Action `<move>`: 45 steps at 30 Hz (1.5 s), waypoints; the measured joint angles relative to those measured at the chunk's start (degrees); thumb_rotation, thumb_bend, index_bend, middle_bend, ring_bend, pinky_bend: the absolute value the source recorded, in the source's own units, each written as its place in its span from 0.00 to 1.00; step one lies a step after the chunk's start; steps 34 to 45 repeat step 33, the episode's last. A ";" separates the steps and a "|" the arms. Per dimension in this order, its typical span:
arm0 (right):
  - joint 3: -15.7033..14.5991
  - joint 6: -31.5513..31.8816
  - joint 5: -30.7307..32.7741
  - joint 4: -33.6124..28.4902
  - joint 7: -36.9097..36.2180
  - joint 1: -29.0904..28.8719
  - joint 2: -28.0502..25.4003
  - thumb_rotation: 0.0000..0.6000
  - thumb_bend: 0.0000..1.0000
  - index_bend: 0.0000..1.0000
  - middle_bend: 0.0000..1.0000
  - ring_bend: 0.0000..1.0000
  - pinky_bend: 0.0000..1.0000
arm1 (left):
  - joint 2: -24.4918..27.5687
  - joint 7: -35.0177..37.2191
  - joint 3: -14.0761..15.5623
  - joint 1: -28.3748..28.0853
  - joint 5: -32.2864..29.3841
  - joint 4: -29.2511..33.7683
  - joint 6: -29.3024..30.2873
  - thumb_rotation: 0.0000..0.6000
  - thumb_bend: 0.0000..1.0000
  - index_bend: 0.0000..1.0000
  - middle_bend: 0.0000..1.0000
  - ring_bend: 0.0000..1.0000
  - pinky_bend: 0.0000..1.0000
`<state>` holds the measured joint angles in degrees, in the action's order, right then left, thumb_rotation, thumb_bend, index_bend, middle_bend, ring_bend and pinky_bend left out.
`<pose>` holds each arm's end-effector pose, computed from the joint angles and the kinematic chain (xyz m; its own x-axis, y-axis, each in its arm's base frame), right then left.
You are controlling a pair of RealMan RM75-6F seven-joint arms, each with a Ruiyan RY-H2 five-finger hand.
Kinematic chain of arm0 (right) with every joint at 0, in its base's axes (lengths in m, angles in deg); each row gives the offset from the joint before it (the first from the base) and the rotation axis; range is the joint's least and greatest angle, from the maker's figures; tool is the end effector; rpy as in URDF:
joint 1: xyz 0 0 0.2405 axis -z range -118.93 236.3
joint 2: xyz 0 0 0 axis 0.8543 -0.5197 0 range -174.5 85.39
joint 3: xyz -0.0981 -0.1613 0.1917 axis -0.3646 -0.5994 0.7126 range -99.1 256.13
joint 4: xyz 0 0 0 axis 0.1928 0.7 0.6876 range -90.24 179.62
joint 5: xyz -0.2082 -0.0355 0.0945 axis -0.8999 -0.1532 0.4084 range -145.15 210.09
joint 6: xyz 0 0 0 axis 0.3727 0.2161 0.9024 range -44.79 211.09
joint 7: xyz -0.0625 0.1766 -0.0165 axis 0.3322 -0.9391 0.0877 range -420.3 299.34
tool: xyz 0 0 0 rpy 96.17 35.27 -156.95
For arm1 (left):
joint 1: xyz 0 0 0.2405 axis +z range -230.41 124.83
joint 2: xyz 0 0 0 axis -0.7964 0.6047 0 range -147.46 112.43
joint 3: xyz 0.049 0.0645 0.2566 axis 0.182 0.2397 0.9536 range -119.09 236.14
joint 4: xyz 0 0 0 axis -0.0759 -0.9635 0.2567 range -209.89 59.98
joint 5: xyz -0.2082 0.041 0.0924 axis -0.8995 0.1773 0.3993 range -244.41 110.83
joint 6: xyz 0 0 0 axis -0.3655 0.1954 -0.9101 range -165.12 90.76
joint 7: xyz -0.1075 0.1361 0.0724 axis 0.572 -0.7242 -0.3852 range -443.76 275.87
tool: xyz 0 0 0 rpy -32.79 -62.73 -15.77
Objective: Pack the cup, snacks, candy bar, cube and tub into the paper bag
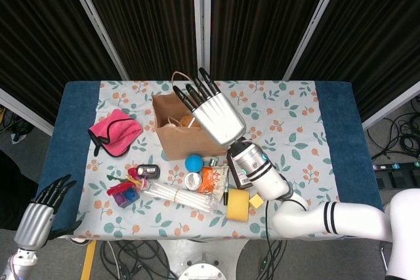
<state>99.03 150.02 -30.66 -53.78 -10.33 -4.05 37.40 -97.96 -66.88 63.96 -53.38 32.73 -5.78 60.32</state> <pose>0.0740 -0.4116 0.0455 0.5378 0.3853 0.7499 -0.5315 -0.5354 0.6563 -0.3444 0.1671 0.0748 0.2125 0.0180 0.9770 0.9560 -0.2107 -0.2041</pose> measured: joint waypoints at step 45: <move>-26.11 29.65 -20.99 16.32 -49.45 55.04 -18.55 1.00 0.00 0.00 0.03 0.00 0.00 | 1.09 -3.56 -0.69 -0.22 0.38 -0.01 0.79 1.00 0.16 0.18 0.18 0.13 0.20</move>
